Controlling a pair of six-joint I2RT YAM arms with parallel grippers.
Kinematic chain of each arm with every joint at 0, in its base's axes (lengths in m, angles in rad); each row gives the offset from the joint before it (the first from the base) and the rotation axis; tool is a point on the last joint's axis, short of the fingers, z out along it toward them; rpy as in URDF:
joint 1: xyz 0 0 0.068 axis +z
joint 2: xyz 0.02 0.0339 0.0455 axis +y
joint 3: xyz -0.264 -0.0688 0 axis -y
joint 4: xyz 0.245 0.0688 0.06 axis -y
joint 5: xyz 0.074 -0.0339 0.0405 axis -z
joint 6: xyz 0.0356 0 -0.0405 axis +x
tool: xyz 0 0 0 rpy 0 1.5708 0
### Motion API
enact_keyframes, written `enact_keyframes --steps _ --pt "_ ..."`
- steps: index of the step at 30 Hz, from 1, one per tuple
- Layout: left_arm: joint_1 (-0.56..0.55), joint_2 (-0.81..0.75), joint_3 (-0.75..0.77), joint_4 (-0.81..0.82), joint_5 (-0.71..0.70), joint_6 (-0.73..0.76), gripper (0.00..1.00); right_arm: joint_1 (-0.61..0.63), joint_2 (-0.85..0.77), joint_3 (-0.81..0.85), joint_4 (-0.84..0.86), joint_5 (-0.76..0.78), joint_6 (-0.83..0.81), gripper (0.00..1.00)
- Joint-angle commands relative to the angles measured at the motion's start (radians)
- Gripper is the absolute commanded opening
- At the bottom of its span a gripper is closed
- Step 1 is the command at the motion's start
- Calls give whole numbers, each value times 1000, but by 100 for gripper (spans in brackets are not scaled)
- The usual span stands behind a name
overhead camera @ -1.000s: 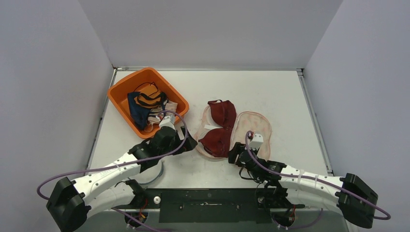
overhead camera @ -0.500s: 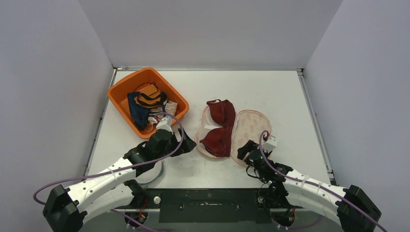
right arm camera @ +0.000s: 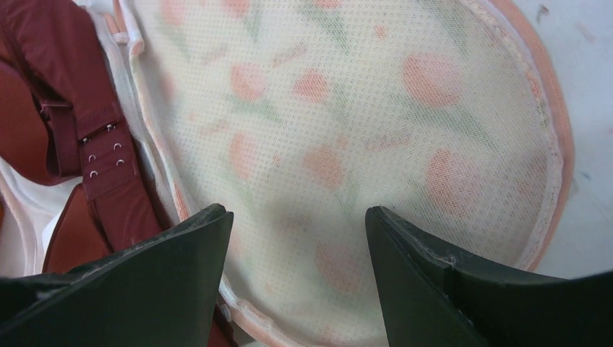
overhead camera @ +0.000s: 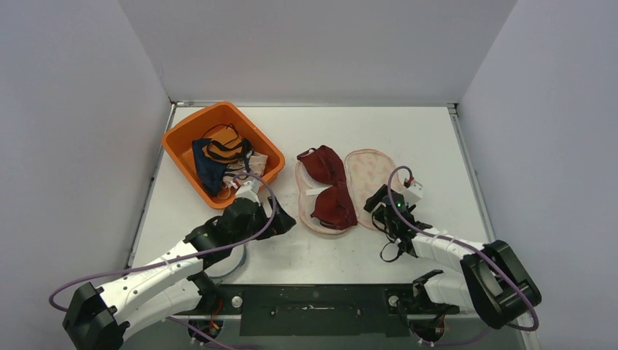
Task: Unzip the laundry bag and remove the bra
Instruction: Adjust the laundry bag at the center of the board.
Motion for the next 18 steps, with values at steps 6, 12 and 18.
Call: enact_keyframes --steps 6,12,18 --pt "3 -20 45 -3 -5 26 87 8 -88 139 -165 -94 -139 75" --pt "6 98 254 -35 -46 144 88 88 -295 141 -212 -85 -130 85" --pt "-20 251 350 16 -70 187 80 31 -338 17 -15 -377 -95 86"
